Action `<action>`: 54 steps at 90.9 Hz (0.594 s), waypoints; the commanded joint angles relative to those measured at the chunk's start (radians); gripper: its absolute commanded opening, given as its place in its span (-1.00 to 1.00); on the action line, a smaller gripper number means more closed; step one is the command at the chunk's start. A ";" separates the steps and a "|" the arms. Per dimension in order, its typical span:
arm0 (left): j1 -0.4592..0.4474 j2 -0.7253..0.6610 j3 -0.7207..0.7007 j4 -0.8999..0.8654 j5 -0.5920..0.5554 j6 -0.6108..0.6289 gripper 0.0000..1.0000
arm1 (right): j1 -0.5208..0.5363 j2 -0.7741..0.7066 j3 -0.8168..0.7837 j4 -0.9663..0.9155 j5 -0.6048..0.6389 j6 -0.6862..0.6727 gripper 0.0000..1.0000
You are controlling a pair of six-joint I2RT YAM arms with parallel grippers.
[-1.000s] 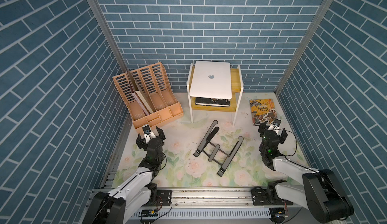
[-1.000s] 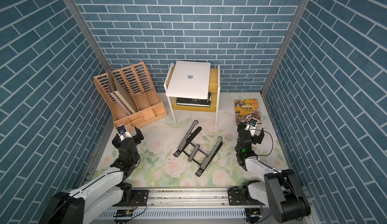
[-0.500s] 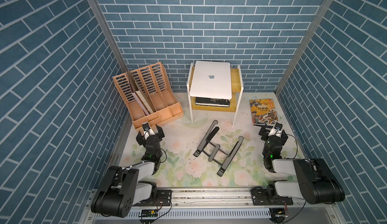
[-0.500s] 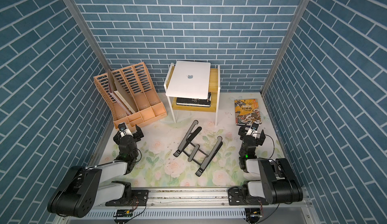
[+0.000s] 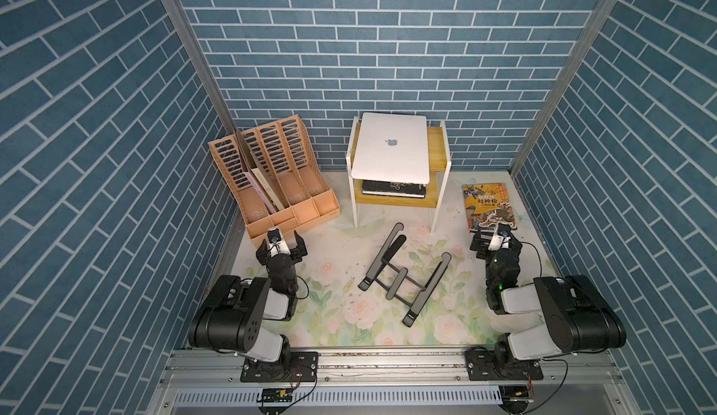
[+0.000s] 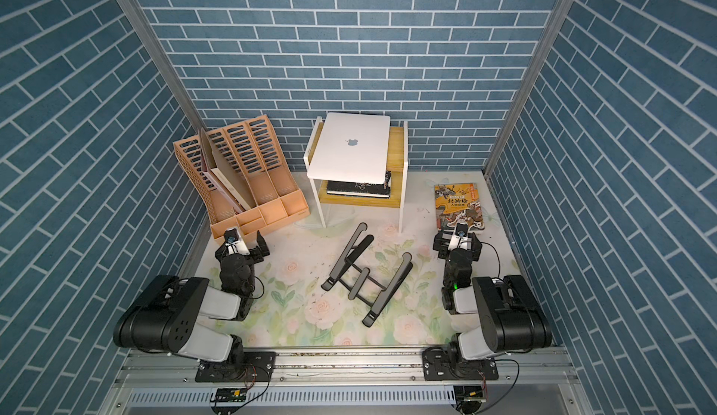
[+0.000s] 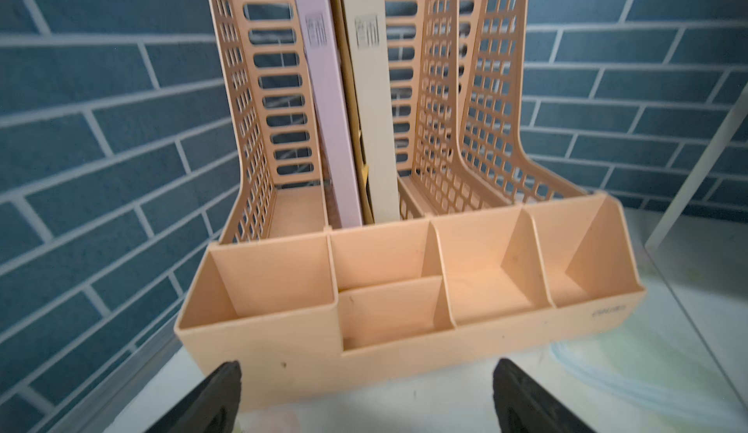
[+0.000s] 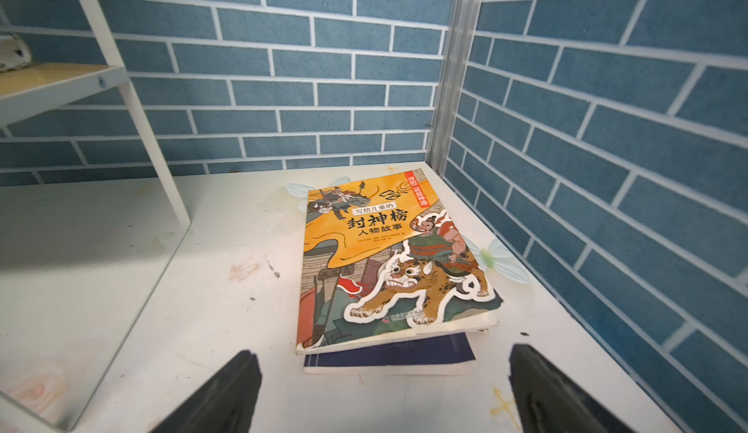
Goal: Close the laptop lid and set it aside
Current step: Reset both arms
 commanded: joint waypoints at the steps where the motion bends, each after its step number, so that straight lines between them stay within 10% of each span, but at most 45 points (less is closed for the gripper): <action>1: 0.009 0.006 0.051 0.022 0.019 0.006 0.99 | -0.013 0.030 0.005 0.045 -0.065 -0.030 0.99; 54: 0.010 0.012 0.054 0.025 0.012 0.008 0.99 | -0.027 0.040 0.009 0.056 -0.074 -0.024 0.99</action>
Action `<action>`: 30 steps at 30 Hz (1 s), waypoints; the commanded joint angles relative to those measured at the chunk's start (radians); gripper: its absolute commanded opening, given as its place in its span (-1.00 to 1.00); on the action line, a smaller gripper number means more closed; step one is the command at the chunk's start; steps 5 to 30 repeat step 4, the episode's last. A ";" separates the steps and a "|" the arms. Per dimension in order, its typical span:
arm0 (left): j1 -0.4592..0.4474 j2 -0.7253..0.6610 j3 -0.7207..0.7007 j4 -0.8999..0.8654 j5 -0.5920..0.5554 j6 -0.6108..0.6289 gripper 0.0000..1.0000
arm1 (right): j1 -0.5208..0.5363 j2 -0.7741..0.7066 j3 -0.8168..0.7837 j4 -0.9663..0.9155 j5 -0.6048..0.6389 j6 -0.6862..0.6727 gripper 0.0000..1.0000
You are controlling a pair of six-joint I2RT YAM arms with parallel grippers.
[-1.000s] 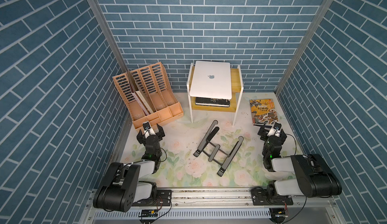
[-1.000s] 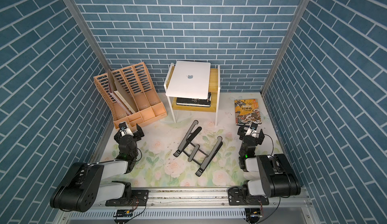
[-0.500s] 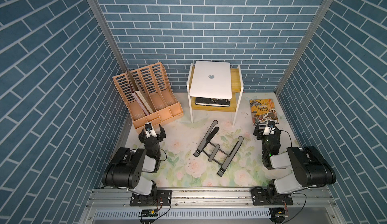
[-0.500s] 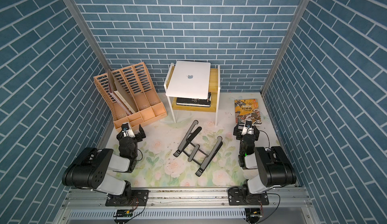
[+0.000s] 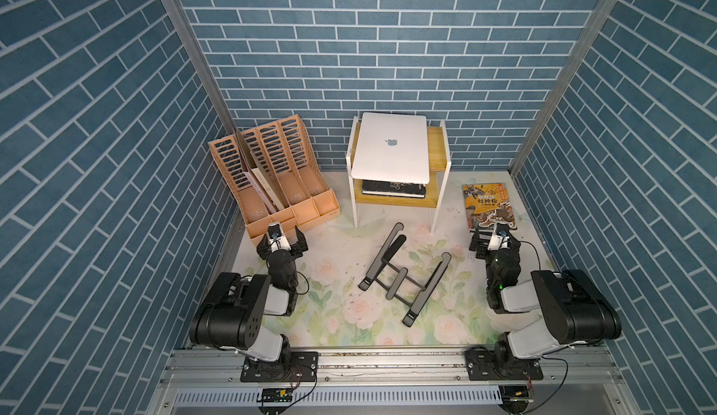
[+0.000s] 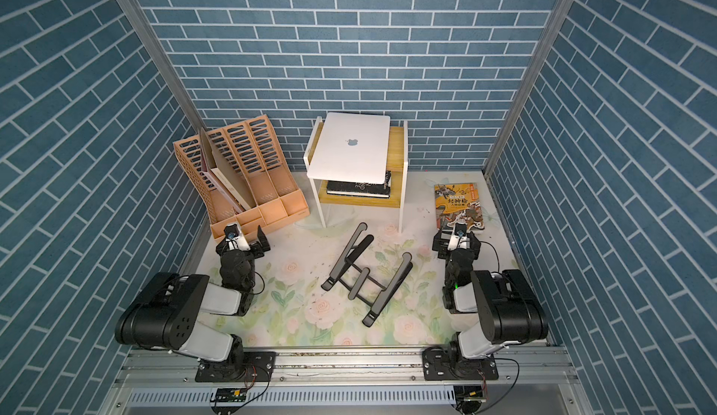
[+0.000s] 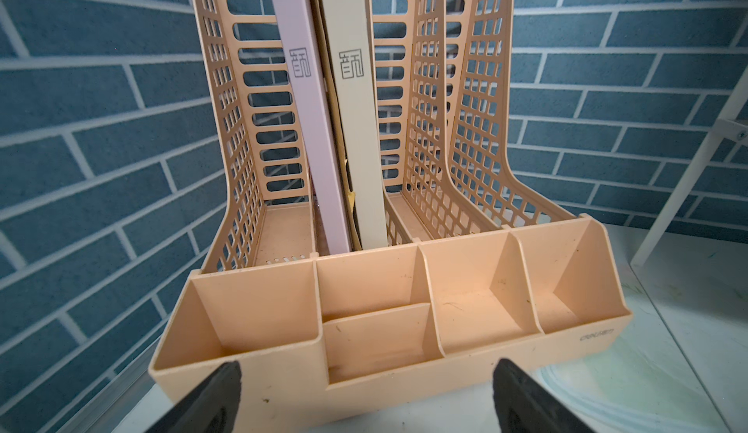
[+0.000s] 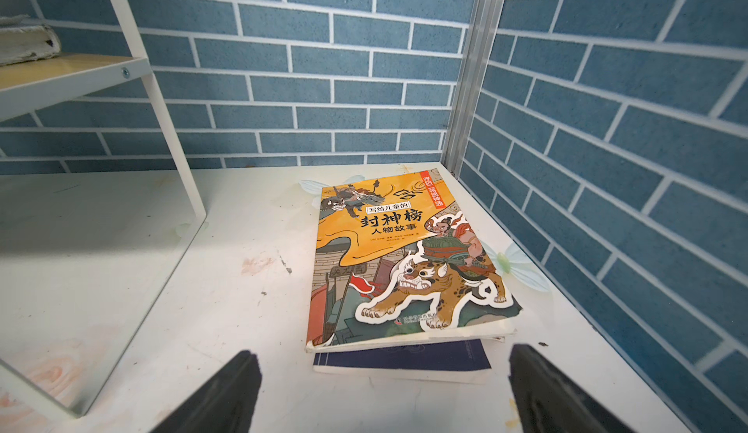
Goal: Close the laptop lid and set it aside
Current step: Reset both arms
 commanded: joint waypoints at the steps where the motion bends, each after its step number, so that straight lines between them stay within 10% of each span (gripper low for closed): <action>1: 0.007 0.002 0.006 0.017 0.002 0.007 0.99 | -0.005 0.005 0.009 0.022 -0.015 -0.013 0.99; 30: 0.007 0.002 0.005 0.020 0.001 0.007 0.99 | -0.006 0.004 0.004 0.029 -0.012 -0.015 0.99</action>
